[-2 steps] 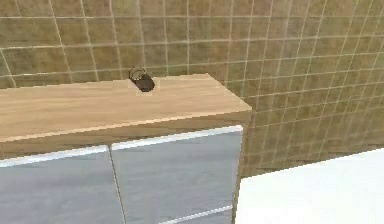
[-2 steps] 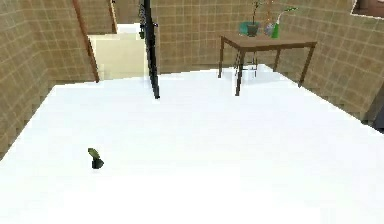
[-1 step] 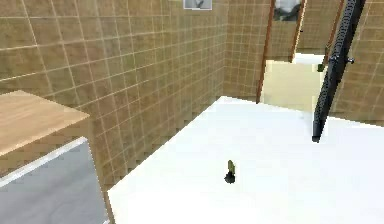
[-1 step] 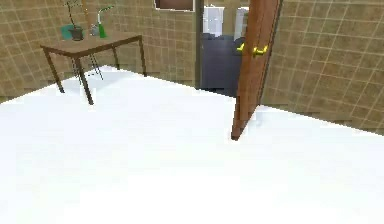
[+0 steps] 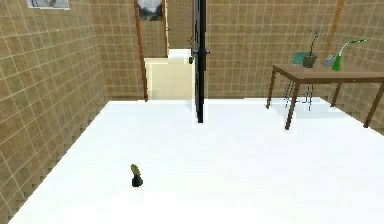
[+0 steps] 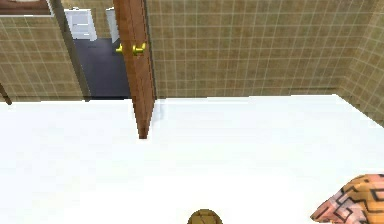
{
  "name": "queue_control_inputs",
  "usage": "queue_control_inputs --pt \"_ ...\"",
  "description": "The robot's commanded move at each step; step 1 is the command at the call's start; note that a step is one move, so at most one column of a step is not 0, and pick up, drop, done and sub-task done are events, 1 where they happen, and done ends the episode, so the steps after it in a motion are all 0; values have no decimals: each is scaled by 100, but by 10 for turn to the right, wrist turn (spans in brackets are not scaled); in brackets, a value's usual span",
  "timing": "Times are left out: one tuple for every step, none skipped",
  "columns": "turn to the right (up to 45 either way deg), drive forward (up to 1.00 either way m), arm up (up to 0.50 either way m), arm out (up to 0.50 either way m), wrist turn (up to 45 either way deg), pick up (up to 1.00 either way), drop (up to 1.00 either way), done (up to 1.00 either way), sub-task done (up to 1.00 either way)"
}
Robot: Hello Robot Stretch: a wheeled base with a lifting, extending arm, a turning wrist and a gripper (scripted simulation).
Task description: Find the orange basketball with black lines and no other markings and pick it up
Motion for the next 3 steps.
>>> queue_control_inputs --pt "0 0 18 0 0 0 0 0 0" --pt "0 0 0 28 0 0 0 0 0" --pt "0 0 0 0 450 0 0 0 0"
